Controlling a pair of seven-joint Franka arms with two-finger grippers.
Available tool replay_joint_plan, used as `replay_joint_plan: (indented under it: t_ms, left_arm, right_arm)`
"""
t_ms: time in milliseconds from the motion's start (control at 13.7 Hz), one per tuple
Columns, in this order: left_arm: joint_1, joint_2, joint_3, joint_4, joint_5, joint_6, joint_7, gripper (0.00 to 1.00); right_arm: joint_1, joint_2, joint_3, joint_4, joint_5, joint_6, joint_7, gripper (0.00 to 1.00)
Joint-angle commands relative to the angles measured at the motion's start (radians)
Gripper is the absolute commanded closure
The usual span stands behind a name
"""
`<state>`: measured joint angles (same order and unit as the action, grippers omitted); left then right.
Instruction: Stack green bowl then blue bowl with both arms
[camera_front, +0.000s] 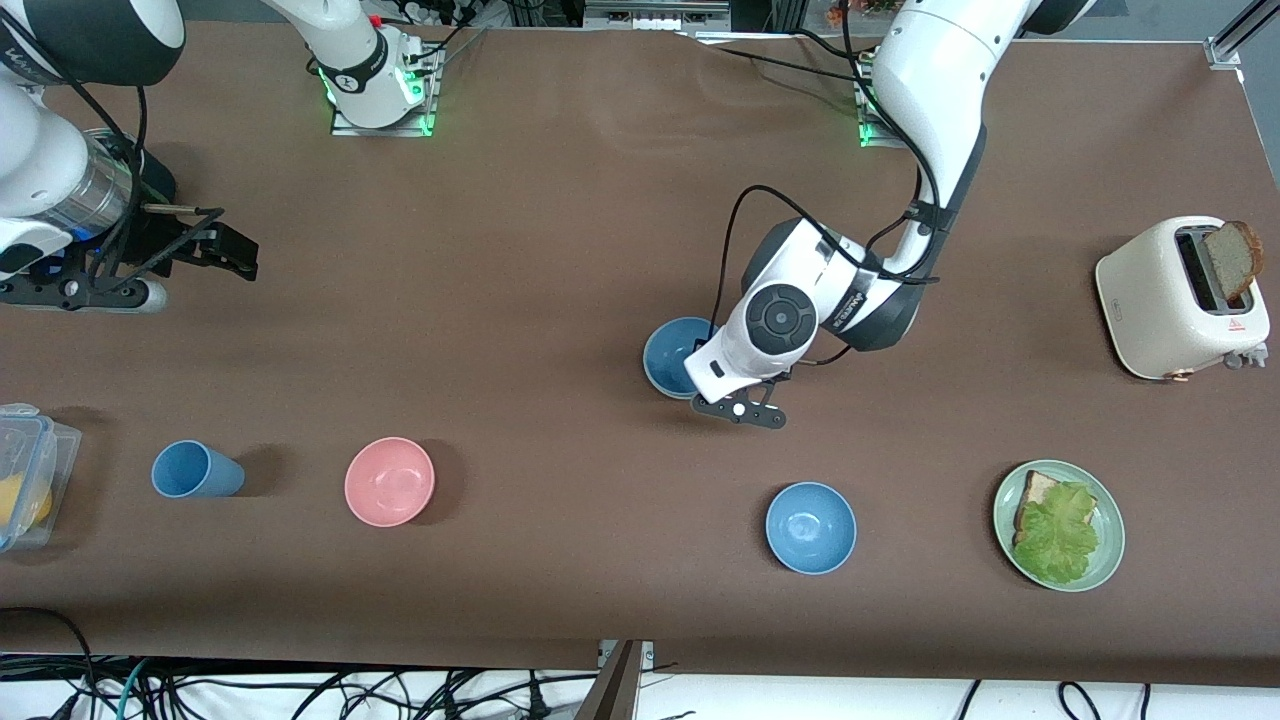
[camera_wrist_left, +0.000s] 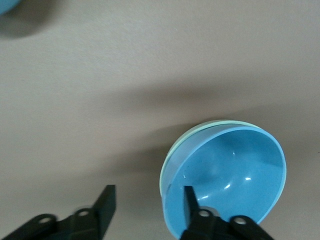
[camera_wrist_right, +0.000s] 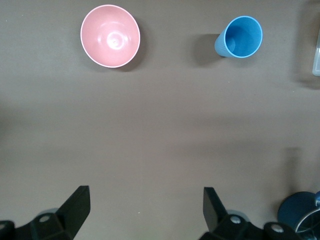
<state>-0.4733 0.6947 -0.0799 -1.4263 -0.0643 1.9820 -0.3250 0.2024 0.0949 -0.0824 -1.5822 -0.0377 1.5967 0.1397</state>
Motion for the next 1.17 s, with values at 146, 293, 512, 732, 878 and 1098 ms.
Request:
replay_joint_plan:
  t_ms: [146, 293, 512, 732, 878, 1098]
  left_arm:
    - [0.119, -0.186, 0.002, 0.004, -0.014, -0.199, 0.017, 0.0]
    - [0.159, -0.285, 0.017, 0.006, -0.012, -0.309, 0.02, 0.0]
    - [0.232, -0.398, 0.031, 0.009, 0.036, -0.411, 0.07, 0.0]
    - [0.335, -0.434, 0.019, 0.073, 0.034, -0.498, 0.127, 0.0]
    - [0.357, -0.461, 0.034, 0.07, 0.047, -0.516, 0.237, 0.0]
    - [0.439, -0.625, 0.026, -0.172, 0.044, -0.377, 0.287, 0.0]
  right_arm:
    - [-0.003, -0.001, 0.0, 0.014, -0.005, -0.011, -0.012, 0.0]
    - [-0.001, -0.001, 0.0, 0.016, -0.004, -0.009, -0.011, 0.0]
    - [0.0, -0.001, 0.0, 0.016, 0.004, -0.011, -0.009, 0.0]
    - [0.0, -0.001, 0.0, 0.016, 0.01, -0.014, 0.0, 0.0]
    - [0.002, -0.001, 0.001, 0.016, 0.01, -0.018, 0.001, 0.0]
    - [0.002, -0.001, 0.001, 0.016, 0.012, -0.018, 0.001, 0.0]
